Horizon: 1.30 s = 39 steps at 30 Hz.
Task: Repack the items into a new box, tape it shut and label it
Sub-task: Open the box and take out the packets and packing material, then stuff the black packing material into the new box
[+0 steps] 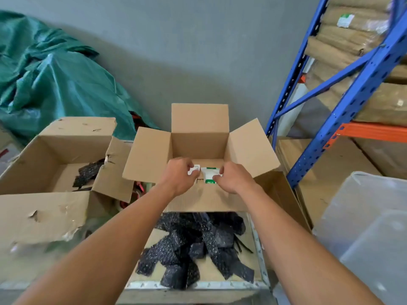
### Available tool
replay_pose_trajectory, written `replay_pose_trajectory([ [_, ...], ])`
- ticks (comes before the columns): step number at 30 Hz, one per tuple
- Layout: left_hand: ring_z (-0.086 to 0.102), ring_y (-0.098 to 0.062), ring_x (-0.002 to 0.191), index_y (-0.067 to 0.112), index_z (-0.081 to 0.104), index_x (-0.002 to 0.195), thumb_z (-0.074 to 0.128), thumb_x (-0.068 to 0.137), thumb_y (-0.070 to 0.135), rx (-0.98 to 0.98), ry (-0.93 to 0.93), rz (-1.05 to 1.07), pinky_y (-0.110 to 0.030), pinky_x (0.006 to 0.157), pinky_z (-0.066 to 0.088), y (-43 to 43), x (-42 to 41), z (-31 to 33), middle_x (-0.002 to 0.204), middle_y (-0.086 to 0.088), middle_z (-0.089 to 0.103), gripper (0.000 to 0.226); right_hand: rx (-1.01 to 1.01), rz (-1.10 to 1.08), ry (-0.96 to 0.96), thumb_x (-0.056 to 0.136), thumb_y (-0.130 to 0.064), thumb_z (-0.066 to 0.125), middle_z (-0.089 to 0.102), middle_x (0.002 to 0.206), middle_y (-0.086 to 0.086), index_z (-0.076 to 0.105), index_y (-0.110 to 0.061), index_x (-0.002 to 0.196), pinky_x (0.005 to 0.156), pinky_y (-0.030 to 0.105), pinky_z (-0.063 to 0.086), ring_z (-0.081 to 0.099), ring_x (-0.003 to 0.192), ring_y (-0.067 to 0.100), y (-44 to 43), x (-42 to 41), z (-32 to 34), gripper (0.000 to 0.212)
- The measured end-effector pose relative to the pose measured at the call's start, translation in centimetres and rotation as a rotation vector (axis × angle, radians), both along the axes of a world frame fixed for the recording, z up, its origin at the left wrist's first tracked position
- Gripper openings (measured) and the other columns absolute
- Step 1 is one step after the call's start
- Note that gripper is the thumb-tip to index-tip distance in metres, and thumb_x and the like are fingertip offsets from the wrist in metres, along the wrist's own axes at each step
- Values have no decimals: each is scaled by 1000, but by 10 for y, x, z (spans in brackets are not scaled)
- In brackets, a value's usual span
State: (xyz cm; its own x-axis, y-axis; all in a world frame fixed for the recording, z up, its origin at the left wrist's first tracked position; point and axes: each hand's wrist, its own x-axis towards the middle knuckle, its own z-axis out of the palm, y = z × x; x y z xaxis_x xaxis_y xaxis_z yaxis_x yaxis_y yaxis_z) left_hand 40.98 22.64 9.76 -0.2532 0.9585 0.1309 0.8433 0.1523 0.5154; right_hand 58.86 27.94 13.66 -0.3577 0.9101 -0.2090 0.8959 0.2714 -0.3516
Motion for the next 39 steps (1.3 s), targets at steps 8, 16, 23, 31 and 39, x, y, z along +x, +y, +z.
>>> replay_pose_trajectory([
  [8, 55, -10, 67, 24, 56, 75, 58, 95, 43, 95, 58, -73, -33, 62, 53, -124, 21, -40, 77, 11, 57, 27, 18, -32, 131, 91, -23, 53, 65, 88, -2, 62, -18, 89, 73, 40, 55, 62, 84, 22, -104, 61, -8, 11],
  [16, 69, -20, 93, 20, 64, 121, 39, 99, 58, -92, 175, -163, -34, 75, 58, -128, 33, -136, 108, 4, 71, 50, -175, -20, 4, 96, -44, 62, 57, 131, 6, 55, -14, 133, 94, 43, 51, 56, 119, 29, -97, 65, -133, 48],
  [23, 23, -33, 153, 12, 28, 159, 43, 100, 56, -154, 293, -73, -45, 123, 28, -129, 53, -188, 165, -14, 26, 75, -206, -19, -64, 91, -61, 63, 10, 169, 15, 4, -27, 163, 118, 54, 32, 15, 154, 38, -93, 53, -204, 99],
  [31, 45, -38, 135, 39, 20, 158, 64, 91, 55, -456, 226, -31, -49, 105, 49, -93, 57, -186, 160, -13, 32, 82, -137, 15, 47, 99, -21, 62, 48, 143, 8, 43, -30, 148, 95, 45, 54, 56, 123, 31, -93, 65, -212, 53],
  [39, 55, -34, 115, 27, 45, 142, 53, 94, 60, -253, 158, -24, -46, 95, 51, -106, 57, -181, 129, -8, 56, 58, -123, 5, 57, 99, -23, 64, 46, 141, 10, 42, -25, 144, 94, 44, 54, 58, 118, 33, -90, 72, -200, 50],
])
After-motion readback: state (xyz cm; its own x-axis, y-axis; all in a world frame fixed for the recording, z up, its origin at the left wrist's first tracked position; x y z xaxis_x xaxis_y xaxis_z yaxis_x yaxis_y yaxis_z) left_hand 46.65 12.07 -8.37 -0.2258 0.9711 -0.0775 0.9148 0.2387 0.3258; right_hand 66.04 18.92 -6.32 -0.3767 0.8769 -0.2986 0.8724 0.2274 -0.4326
